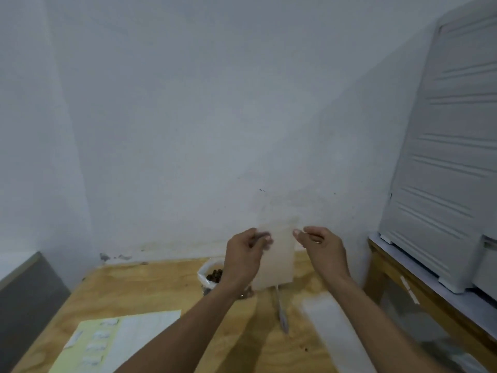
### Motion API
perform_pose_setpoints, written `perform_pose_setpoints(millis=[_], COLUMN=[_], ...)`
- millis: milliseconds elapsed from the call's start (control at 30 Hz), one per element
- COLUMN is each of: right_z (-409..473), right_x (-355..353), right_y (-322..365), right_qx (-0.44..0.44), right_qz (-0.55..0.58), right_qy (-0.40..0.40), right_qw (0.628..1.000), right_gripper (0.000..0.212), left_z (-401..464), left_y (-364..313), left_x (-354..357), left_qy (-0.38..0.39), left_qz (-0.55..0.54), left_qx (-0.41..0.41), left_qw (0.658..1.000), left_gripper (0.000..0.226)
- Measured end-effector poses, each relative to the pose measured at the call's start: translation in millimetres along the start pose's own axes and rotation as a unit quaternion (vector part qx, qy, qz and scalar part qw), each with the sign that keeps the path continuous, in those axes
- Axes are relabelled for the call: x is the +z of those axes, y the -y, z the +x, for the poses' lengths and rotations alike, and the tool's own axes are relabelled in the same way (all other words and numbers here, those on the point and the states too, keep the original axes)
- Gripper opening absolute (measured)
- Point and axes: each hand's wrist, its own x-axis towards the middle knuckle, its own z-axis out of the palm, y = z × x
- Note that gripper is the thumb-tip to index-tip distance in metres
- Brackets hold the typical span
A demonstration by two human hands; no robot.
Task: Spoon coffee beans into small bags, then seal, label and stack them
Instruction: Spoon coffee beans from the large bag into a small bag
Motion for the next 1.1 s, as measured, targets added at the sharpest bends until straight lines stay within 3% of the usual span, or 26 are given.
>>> perform_pose_setpoints(millis=[67,200,367,533,767,933,1100], right_z=[-2,-5,-3,-1,-6,-6,-4], right_x=[17,45,76,87,91,80,72], right_y=[19,62,75,76,67,60,60], right_qx=[-0.001,0.116,0.123,0.089,0.026,-0.037,-0.063], right_qz=[0.014,0.074,0.111,0.113,0.099,0.11,0.089], right_qy=[0.018,0.135,0.165,0.171,0.212,0.224,0.287], right_qw=[1.0,0.981,0.972,0.975,0.972,0.968,0.952], right_gripper=[0.035,0.057,0.024,0.03,0.059,0.046,0.046], left_z=[8,13,11,0,2,5,6], left_y=[0,-4,-1,-21,-31,-32,-27], left_x=[-19,-52,-83,-97,-88,-91,-90], left_qy=[-0.022,-0.033,-0.034,0.052,0.111,0.143,0.132], left_qz=[0.067,0.142,0.236,0.22,0.135,0.087,0.151], left_qx=[0.048,0.121,0.165,0.085,0.016,-0.026,0.002], left_qw=[0.996,0.982,0.957,0.97,0.985,0.985,0.98], left_gripper=[0.015,0.014,0.025,0.07,0.029,0.031,0.035])
